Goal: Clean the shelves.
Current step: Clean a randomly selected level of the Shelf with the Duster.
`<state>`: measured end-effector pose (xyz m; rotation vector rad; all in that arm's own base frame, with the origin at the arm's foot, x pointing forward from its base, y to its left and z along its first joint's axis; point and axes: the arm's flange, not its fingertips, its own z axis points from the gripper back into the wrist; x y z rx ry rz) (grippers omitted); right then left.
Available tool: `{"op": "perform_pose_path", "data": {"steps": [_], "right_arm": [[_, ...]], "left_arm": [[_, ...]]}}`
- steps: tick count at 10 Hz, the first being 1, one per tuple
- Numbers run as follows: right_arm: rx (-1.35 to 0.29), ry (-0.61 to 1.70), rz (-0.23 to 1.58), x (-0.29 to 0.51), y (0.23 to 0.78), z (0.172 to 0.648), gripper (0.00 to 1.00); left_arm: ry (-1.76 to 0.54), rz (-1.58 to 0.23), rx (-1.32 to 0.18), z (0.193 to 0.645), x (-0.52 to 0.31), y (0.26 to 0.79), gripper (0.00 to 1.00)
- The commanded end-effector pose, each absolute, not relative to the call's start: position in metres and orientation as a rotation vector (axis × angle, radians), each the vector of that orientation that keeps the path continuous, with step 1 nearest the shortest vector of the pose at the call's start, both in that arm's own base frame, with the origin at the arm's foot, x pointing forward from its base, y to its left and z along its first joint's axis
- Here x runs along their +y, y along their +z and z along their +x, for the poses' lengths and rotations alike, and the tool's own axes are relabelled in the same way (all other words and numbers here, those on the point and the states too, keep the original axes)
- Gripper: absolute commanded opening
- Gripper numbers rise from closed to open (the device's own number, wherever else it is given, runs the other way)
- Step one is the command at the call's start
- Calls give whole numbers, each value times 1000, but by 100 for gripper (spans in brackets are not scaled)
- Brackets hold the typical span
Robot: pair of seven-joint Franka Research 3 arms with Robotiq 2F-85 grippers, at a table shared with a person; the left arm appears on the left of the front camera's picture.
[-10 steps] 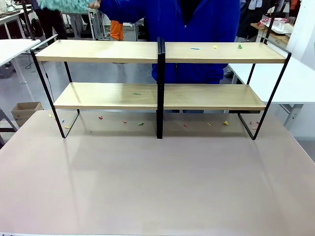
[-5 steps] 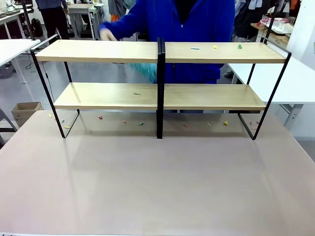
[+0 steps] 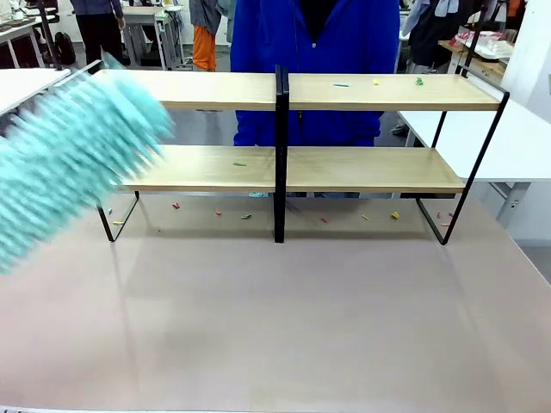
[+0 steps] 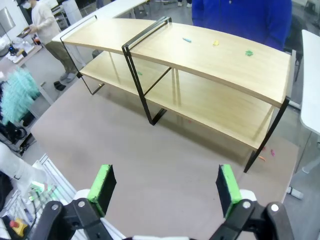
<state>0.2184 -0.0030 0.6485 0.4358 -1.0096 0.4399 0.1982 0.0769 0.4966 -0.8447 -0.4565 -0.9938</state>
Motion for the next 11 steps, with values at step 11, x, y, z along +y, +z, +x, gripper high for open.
{"op": "perform_pose_path", "data": {"steps": [11], "right_arm": [[-1008,439,437,-4,649,218,100]], "left_arm": [[-826,-577,-121,354,-63,495,13]]}}
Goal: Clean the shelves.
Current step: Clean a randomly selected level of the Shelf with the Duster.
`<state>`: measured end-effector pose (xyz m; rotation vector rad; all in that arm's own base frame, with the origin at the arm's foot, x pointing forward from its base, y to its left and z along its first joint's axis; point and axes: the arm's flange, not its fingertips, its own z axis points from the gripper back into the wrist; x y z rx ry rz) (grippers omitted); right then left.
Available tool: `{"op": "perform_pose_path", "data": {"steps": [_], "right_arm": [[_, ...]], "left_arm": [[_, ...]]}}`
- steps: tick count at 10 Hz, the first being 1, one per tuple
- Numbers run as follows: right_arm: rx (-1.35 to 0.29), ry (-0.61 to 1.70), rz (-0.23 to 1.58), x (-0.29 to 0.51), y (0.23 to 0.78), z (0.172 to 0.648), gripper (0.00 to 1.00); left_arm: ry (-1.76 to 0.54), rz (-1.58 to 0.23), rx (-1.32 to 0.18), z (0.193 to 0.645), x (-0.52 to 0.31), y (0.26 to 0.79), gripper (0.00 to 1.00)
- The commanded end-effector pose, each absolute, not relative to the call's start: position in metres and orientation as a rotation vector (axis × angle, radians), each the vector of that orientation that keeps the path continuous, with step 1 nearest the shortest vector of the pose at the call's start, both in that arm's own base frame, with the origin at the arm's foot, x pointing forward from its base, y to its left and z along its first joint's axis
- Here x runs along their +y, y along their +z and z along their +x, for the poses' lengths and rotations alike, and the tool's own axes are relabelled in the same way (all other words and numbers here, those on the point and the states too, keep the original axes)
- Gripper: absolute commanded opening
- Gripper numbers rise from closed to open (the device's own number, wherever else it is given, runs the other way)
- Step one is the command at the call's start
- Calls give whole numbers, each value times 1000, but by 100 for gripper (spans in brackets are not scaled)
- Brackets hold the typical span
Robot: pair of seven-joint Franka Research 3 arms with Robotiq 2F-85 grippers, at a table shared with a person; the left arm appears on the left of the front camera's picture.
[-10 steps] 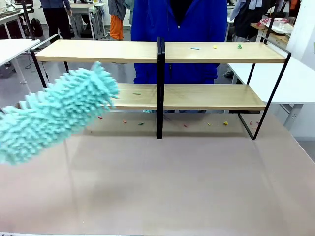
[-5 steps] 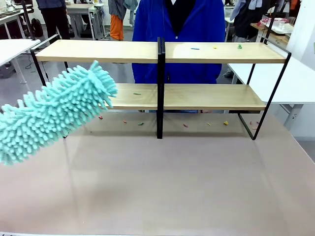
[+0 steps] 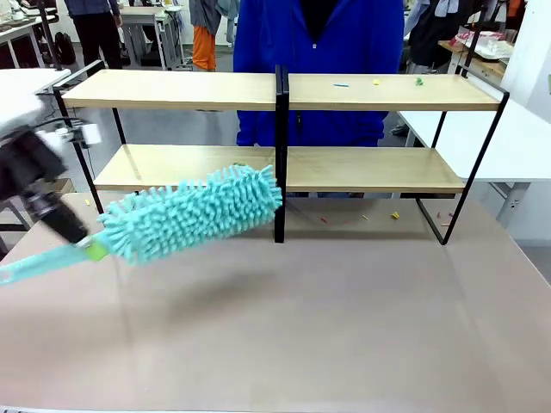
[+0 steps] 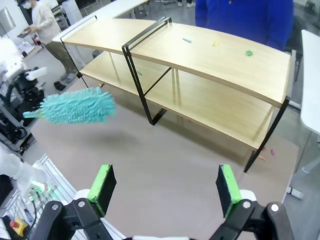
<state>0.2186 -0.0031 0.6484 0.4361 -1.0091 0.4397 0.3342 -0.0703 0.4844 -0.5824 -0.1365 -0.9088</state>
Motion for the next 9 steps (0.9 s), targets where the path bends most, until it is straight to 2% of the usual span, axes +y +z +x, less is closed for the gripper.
{"op": "perform_pose_path", "data": {"steps": [1,5,9], "right_arm": [[-1008,439,437,-4,649,218,100],[-1008,439,437,-4,649,218,100],[-1008,439,437,-4,649,218,100]], "left_arm": [[-724,-550,-173,364,-69,493,13],[-607,-552,-249,401,-89,505,13],[-587,-532,-242,429,-127,503,13]]}}
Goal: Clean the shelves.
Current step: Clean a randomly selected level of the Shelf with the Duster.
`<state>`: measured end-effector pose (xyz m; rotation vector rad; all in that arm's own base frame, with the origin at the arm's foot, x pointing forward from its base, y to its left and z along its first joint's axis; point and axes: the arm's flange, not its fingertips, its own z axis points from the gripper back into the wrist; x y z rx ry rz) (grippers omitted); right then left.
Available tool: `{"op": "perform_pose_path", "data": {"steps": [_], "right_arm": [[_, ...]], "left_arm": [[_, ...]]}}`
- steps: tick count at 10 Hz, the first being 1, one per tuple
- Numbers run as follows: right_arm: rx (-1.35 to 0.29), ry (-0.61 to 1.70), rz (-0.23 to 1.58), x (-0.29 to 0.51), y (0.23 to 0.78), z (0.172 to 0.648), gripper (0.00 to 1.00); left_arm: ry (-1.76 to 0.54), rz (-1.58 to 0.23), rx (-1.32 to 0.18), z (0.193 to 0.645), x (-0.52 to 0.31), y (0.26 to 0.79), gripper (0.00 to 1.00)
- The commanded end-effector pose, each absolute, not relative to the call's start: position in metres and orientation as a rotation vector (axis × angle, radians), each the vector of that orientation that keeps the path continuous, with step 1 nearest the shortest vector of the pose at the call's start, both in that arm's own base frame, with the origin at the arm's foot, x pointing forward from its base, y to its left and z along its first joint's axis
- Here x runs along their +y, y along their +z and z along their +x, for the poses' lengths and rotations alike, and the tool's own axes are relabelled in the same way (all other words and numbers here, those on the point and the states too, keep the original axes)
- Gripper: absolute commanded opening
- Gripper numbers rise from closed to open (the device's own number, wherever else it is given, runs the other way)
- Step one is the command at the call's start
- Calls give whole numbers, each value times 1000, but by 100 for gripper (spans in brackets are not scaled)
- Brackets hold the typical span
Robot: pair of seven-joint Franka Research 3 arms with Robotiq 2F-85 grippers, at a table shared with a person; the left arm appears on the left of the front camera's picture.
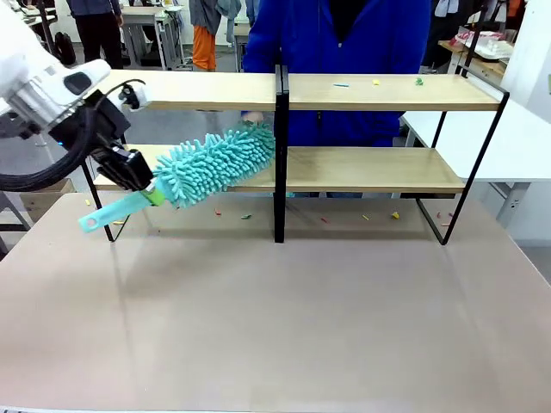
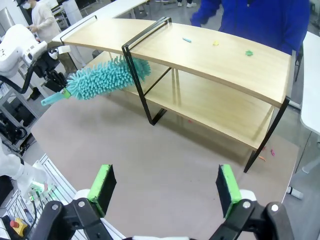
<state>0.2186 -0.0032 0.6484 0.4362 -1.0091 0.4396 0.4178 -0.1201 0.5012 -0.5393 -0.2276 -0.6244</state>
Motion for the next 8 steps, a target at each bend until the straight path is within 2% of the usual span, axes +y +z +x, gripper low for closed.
{"op": "perform_pose_path", "data": {"steps": [1,5,8], "right_arm": [[-1008,439,437,-4,649,218,100],[-1008,439,437,-4,649,218,100],[-1008,439,437,-4,649,218,100]], "left_arm": [[-550,-500,-242,435,-131,500,13],[-428,-390,-153,460,-126,486,13],[-256,-312,-213,454,-95,498,13]]}}
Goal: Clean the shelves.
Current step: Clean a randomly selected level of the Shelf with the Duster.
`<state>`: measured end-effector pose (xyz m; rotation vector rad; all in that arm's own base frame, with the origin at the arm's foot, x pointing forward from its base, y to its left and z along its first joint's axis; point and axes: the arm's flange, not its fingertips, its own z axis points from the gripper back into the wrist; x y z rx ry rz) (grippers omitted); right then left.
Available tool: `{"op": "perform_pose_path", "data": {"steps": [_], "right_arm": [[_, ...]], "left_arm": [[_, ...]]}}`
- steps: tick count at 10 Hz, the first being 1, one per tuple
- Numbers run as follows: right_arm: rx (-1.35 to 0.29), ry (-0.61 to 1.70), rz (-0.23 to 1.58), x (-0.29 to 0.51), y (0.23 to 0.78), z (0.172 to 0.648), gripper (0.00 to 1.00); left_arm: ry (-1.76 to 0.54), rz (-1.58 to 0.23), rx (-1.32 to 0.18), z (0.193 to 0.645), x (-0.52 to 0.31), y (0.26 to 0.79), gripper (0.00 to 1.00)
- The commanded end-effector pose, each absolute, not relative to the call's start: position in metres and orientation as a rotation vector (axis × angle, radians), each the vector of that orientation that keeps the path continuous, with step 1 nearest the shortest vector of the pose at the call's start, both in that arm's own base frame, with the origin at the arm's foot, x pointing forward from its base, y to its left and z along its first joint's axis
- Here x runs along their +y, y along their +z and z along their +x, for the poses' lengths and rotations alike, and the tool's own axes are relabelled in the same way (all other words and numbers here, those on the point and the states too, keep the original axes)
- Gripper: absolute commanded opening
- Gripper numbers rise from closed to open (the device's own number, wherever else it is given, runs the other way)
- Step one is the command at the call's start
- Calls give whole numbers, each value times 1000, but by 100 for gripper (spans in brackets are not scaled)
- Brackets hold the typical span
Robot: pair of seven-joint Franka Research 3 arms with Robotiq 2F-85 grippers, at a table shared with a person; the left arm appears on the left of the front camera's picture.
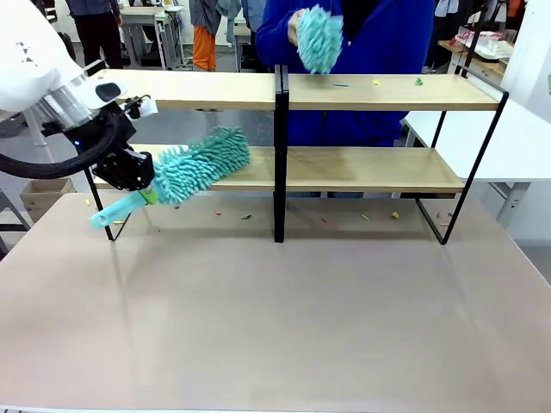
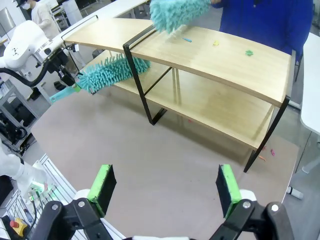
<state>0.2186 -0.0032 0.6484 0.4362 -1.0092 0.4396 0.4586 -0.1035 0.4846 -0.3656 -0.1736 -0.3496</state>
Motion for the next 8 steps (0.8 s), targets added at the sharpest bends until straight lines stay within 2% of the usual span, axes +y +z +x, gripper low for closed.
{"op": "perform_pose_path", "data": {"steps": [1,4,6,8], "right_arm": [[-1008,439,437,-4,649,218,100],[-1008,439,437,-4,649,218,100],[-1008,439,437,-4,649,218,100],[-1008,439,437,-4,649,218,100]], "left_arm": [[-205,-297,-210,448,-80,504,13],[10,-156,-192,429,-51,511,13],[68,-26,-177,417,-48,507,13],[69,-6,-232,403,-49,511,13]]}}
